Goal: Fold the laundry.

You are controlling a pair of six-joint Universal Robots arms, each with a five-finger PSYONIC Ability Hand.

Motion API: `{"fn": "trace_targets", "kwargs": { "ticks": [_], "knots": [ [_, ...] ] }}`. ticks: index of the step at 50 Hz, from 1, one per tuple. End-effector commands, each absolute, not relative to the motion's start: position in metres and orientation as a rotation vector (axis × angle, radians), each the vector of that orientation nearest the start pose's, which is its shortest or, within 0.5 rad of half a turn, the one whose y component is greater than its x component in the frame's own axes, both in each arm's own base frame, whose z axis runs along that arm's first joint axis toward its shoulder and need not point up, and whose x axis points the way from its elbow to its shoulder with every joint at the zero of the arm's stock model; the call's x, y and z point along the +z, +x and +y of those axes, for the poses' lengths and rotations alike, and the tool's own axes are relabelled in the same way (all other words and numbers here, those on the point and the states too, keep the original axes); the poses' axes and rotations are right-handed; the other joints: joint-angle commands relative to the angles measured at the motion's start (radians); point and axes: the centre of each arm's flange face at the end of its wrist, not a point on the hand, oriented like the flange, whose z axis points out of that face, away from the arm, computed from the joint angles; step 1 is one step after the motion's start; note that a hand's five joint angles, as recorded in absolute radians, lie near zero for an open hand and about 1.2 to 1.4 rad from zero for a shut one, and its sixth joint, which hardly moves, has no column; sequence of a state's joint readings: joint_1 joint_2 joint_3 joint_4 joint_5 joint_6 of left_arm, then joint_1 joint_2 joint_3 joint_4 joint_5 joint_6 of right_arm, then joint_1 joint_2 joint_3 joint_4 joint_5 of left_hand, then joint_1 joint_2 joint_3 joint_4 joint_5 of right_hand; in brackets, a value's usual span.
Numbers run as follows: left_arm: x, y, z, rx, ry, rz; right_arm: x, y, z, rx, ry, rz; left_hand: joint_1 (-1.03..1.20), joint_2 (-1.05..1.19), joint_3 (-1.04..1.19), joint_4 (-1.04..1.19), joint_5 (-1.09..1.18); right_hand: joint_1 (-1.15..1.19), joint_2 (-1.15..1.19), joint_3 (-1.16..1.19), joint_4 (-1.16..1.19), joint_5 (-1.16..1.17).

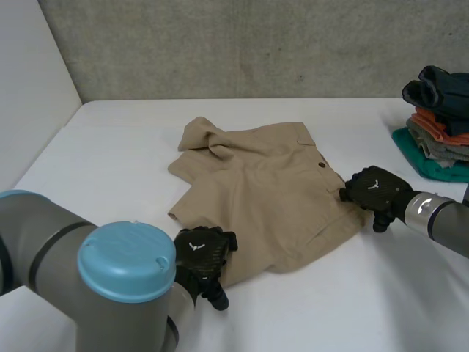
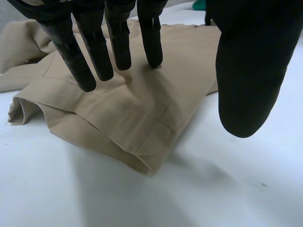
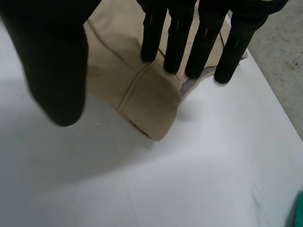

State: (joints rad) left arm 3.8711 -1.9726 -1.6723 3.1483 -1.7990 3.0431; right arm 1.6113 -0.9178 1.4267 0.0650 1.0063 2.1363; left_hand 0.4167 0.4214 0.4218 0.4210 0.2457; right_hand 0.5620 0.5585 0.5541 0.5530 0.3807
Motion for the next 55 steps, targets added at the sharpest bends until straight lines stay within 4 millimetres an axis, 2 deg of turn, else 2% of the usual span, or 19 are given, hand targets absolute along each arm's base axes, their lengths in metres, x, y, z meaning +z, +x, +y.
{"fn": "trace_targets", "kwargs": {
  "ticks": [1, 6, 15, 20, 23, 24, 25, 26, 30, 32, 36, 40, 41, 43, 44, 47, 49, 52, 55],
  "knots": [
    [0.141, -0.318, -0.142, -1.729, 0.856, 2.781, 0.123, 0.197, -0.354, -1.690, -1.637, 2.061, 0.076, 0.071, 0.071, 0.071, 0.072, 0.801, 0.805, 0.809, 0.810, 0.808],
    [0.129, -0.321, -0.145, -1.684, 0.869, 2.781, 0.125, 0.199, -0.355, -1.703, -1.593, 2.065, 0.093, 0.089, 0.088, 0.089, 0.090, 0.834, 0.838, 0.842, 0.843, 0.841],
    [0.126, -0.334, -0.149, -1.716, 0.960, 2.712, 0.123, 0.196, -0.348, -1.668, -1.572, 2.102, 0.372, 0.367, 0.367, 0.368, 0.368, 0.834, 0.838, 0.842, 0.843, 0.841],
    [0.120, -0.338, -0.154, -1.705, 1.009, 2.652, 0.135, 0.194, -0.346, -1.694, -1.522, 2.115, 0.460, 0.455, 0.455, 0.456, 0.457, 0.834, 0.838, 0.842, 0.843, 0.841],
    [0.113, -0.337, -0.156, -1.674, 1.022, 2.617, 0.140, 0.189, -0.346, -1.699, -1.475, 2.139, 0.639, 0.634, 0.634, 0.634, 0.635, 0.834, 0.838, 0.842, 0.843, 0.841],
    [0.111, -0.337, -0.157, -1.664, 1.028, 2.609, 0.142, 0.188, -0.346, -1.703, -1.467, 2.145, 0.727, 0.722, 0.722, 0.722, 0.723, 0.834, 0.838, 0.842, 0.843, 0.841],
    [0.109, -0.336, -0.157, -1.651, 1.041, 2.588, 0.144, 0.187, -0.344, -1.707, -1.459, 2.152, 0.919, 0.915, 0.914, 0.915, 0.916, 0.834, 0.838, 0.842, 0.843, 0.841],
    [0.109, -0.336, -0.157, -1.651, 1.048, 2.577, 0.145, 0.187, -0.343, -1.709, -1.459, 2.153, 0.979, 0.974, 0.974, 0.975, 0.975, 0.834, 0.838, 0.842, 0.843, 0.841],
    [0.113, -0.335, -0.157, -1.655, 1.076, 2.529, 0.157, 0.185, -0.336, -1.714, -1.445, 2.174, 0.980, 0.975, 0.974, 0.975, 0.976, 0.834, 0.838, 0.842, 0.843, 0.841],
    [0.118, -0.334, -0.157, -1.676, 1.064, 2.523, 0.162, 0.184, -0.332, -1.705, -1.436, 2.188, 0.980, 0.975, 0.974, 0.975, 0.976, 0.834, 0.838, 0.842, 0.843, 0.841],
    [0.149, -0.332, -0.156, -1.767, 1.045, 2.483, 0.172, 0.180, -0.323, -1.649, -1.431, 2.255, 0.980, 0.975, 0.974, 0.975, 0.976, 0.834, 0.838, 0.842, 0.843, 0.841],
    [0.181, -0.313, -0.138, -1.725, 1.177, 2.376, 0.187, 0.178, -0.301, -1.520, -1.449, 2.330, 0.980, 0.975, 0.974, 0.975, 0.976, 0.834, 0.838, 0.842, 0.843, 0.841],
    [0.186, -0.309, -0.134, -1.709, 1.211, 2.350, 0.195, 0.177, -0.288, -1.458, -1.486, 2.339, 0.980, 0.975, 0.974, 0.975, 0.976, 0.834, 0.838, 0.842, 0.843, 0.841],
    [0.195, -0.300, -0.126, -1.677, 1.269, 2.304, 0.199, 0.175, -0.275, -1.393, -1.535, 2.354, 0.980, 0.975, 0.974, 0.975, 0.976, 0.834, 0.838, 0.842, 0.843, 0.841],
    [0.200, -0.292, -0.116, -1.636, 1.333, 2.266, 0.201, 0.175, -0.261, -1.313, -1.590, 2.356, 0.980, 0.975, 0.974, 0.975, 0.976, 0.834, 0.838, 0.842, 0.843, 0.841],
    [0.206, -0.282, -0.103, -1.570, 1.418, 2.222, 0.204, 0.173, -0.239, -1.175, -1.671, 2.359, 0.980, 0.975, 0.974, 0.975, 0.976, 0.834, 0.838, 0.842, 0.843, 0.841],
    [0.208, -0.275, -0.086, -1.502, 1.512, 2.196, 0.210, 0.169, -0.219, -1.062, -1.751, 2.369, 0.980, 0.975, 0.974, 0.975, 0.976, 0.834, 0.838, 0.842, 0.843, 0.841],
    [0.209, -0.270, -0.074, -1.441, 1.575, 2.195, 0.216, 0.163, -0.209, -1.017, -1.783, 2.382, 0.980, 0.975, 0.974, 0.975, 0.976, 0.834, 0.838, 0.842, 0.843, 0.841],
    [0.210, -0.273, -0.078, -1.463, 1.556, 2.196, 0.215, 0.162, -0.210, -1.045, -1.779, 2.381, 0.980, 0.975, 0.974, 0.975, 0.976, 0.834, 0.838, 0.842, 0.843, 0.841]
  ]
}}
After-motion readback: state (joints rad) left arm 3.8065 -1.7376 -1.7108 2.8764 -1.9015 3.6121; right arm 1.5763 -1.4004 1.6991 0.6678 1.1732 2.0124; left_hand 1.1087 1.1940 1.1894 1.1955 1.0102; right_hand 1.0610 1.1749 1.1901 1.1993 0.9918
